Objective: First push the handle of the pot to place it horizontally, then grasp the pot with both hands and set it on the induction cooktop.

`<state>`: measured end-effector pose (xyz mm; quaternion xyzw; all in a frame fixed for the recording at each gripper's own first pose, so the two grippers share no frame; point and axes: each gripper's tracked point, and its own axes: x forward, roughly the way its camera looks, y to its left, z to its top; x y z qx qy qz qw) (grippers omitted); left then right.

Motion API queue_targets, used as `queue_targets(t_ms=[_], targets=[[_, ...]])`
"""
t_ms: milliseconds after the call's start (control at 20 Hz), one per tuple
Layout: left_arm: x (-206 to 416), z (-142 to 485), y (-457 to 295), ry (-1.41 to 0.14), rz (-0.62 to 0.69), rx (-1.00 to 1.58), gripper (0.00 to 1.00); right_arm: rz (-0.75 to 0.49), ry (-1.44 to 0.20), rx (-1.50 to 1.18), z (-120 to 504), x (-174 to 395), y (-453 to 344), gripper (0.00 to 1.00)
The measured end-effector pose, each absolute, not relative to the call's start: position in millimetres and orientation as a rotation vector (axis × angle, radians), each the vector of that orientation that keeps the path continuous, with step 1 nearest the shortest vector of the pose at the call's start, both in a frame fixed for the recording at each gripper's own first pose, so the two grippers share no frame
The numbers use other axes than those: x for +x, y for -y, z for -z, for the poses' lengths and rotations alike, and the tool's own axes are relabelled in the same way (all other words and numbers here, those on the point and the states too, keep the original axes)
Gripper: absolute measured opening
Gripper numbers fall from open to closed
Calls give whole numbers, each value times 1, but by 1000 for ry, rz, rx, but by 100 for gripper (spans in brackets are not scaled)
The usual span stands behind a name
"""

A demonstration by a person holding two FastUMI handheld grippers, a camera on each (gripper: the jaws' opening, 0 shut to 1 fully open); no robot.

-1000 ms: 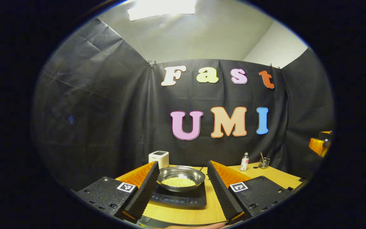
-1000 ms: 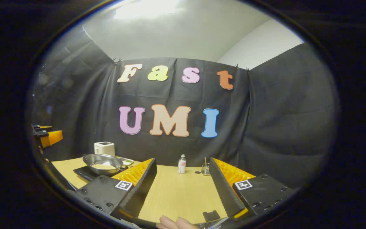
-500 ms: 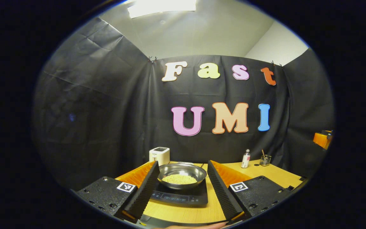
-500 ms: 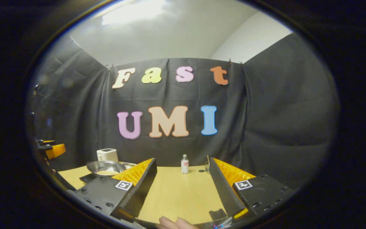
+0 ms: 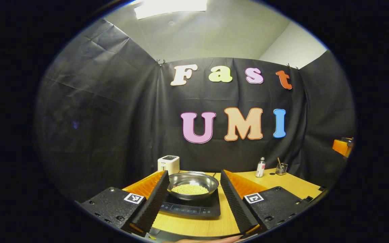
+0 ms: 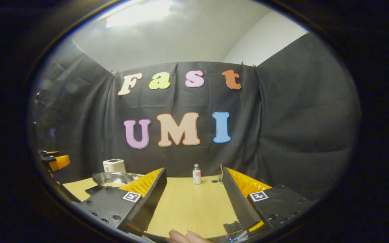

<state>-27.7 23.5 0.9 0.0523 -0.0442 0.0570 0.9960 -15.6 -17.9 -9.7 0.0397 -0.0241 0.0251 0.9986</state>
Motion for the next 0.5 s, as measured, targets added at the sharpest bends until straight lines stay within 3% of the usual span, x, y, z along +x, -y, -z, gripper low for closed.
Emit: queue_targets(t_ms=[500], targets=[[-26, 4, -25, 74, -117, 109, 92, -54, 34, 74, 16, -12, 15, 99]])
